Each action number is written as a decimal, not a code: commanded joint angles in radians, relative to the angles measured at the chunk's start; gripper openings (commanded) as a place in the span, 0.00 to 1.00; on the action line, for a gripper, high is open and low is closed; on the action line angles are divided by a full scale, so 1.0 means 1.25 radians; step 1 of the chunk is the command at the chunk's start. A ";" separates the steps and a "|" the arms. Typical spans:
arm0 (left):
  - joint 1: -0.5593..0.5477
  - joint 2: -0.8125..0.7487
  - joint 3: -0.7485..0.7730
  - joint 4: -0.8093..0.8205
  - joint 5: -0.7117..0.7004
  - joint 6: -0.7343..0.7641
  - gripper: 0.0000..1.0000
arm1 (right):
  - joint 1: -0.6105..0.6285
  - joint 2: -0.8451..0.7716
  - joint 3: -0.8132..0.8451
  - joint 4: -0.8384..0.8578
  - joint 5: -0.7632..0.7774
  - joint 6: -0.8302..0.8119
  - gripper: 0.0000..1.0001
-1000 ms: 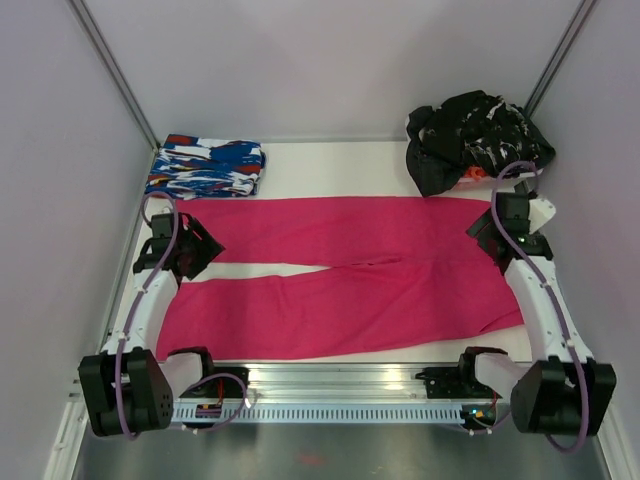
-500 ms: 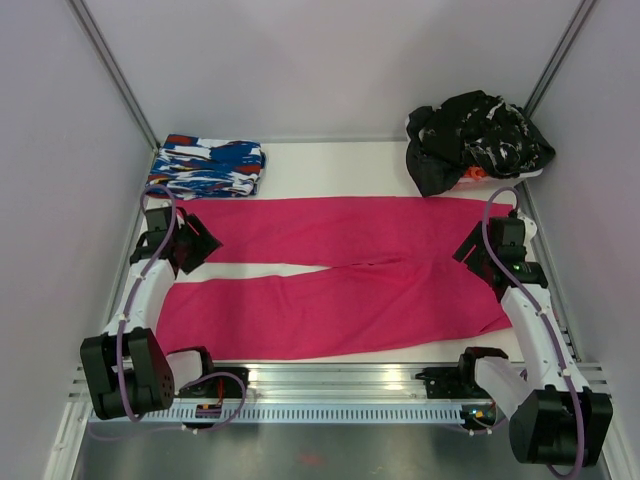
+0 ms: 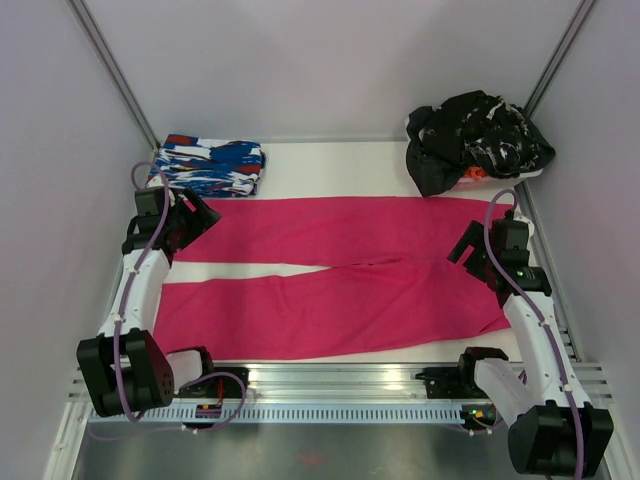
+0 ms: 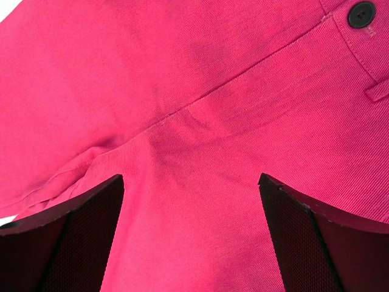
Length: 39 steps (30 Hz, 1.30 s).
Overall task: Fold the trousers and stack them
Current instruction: Flatten the trousers out
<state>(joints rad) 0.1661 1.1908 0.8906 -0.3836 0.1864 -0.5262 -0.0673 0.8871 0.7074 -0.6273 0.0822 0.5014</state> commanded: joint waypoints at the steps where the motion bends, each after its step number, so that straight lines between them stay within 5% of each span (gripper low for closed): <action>1: 0.001 0.014 0.023 0.039 0.013 0.018 0.81 | 0.000 -0.020 0.019 -0.003 -0.017 0.020 0.98; 16: 0.000 -0.064 0.017 -0.016 0.001 0.115 0.84 | 0.000 0.049 0.007 0.089 -0.054 0.038 0.98; 39: 0.001 -0.168 -0.182 -0.221 -0.197 -0.256 0.78 | 0.000 0.148 -0.059 0.241 -0.114 0.129 0.98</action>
<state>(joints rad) 0.1661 0.9897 0.6781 -0.6552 -0.0090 -0.7513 -0.0673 1.0756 0.6357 -0.3710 -0.0334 0.6399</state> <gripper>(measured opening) 0.783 0.979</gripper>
